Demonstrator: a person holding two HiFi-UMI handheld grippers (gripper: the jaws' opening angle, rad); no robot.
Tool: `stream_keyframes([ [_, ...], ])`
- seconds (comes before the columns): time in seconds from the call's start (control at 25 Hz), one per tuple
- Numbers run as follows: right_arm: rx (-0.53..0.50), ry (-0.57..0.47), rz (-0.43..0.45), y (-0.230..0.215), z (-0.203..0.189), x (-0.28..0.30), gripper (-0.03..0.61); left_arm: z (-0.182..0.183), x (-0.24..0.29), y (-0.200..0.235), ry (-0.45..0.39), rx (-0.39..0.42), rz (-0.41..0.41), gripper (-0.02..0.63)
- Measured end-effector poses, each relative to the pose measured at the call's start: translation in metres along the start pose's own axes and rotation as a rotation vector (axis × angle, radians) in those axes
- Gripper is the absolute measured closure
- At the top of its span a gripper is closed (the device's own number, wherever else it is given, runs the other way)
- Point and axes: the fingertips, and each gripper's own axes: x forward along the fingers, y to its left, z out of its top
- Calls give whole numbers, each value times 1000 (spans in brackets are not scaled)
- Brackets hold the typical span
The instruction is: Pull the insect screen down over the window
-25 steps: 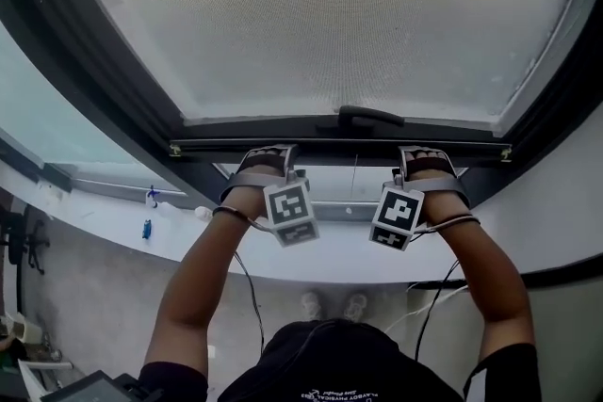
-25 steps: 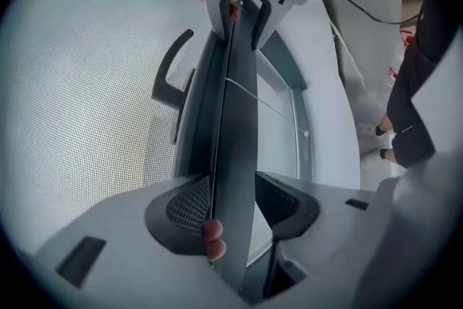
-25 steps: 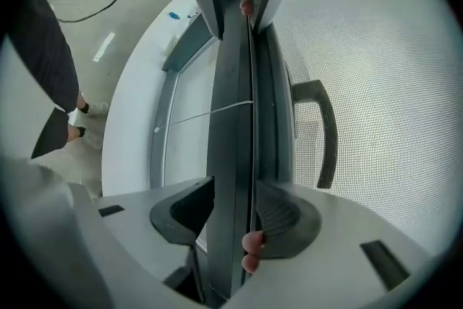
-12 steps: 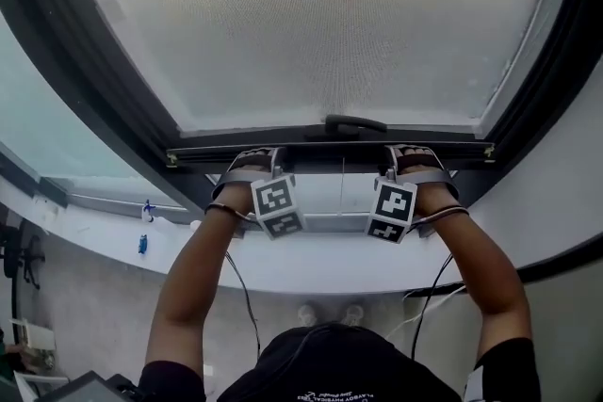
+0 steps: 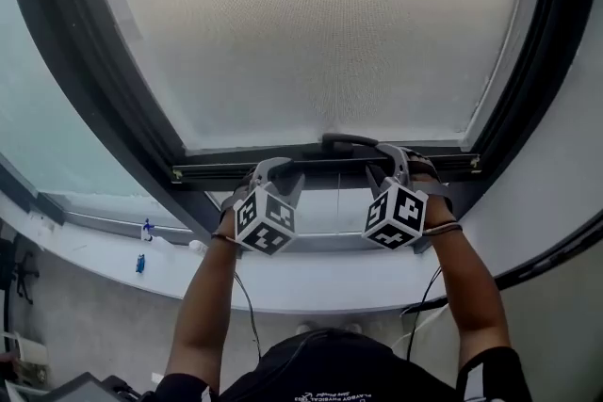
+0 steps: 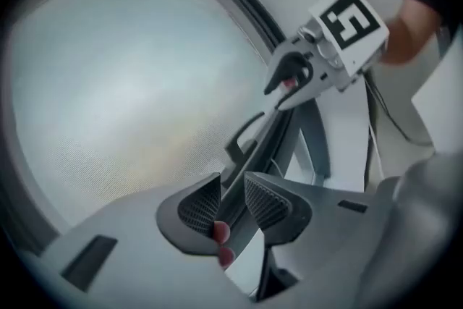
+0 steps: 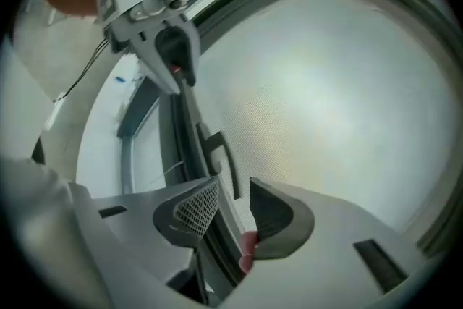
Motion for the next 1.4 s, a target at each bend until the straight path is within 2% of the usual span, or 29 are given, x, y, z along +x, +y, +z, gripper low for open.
stream_keyframes([
  [0.08, 180, -95, -83, -19, 18, -16, 442, 15, -18, 5, -127, -169, 26, 511],
  [0.12, 264, -139, -119, -27, 25, -25, 442, 21, -27, 7, -181, -227, 45, 511],
  [0.24, 459, -232, -205, -42, 34, -50, 512, 35, -55, 23, -295, -312, 139, 511],
  [0.4, 625, -293, -254, -44, 37, -76, 541, 42, -89, 45, -418, -419, 229, 565],
  [0.52, 670, -311, -290, -39, 41, -90, 573, 39, -108, 49, -462, -485, 250, 597],
  [0.6, 684, -312, -302, -32, 44, -98, 574, 31, -112, 45, -438, -524, 246, 611],
  [0.72, 704, -301, -314, -17, 45, -107, 574, 13, -110, 37, -392, -534, 227, 612],
  [0.92, 751, -272, -306, 14, 40, -111, 575, -7, -111, 16, -368, -544, 187, 612],
  [1.04, 720, -259, -321, 27, 40, -119, 575, -10, -119, 2, -372, -546, 187, 612],
  [1.4, 742, -340, -274, 63, 43, -173, 575, -14, -157, -49, -354, -591, 220, 612],
])
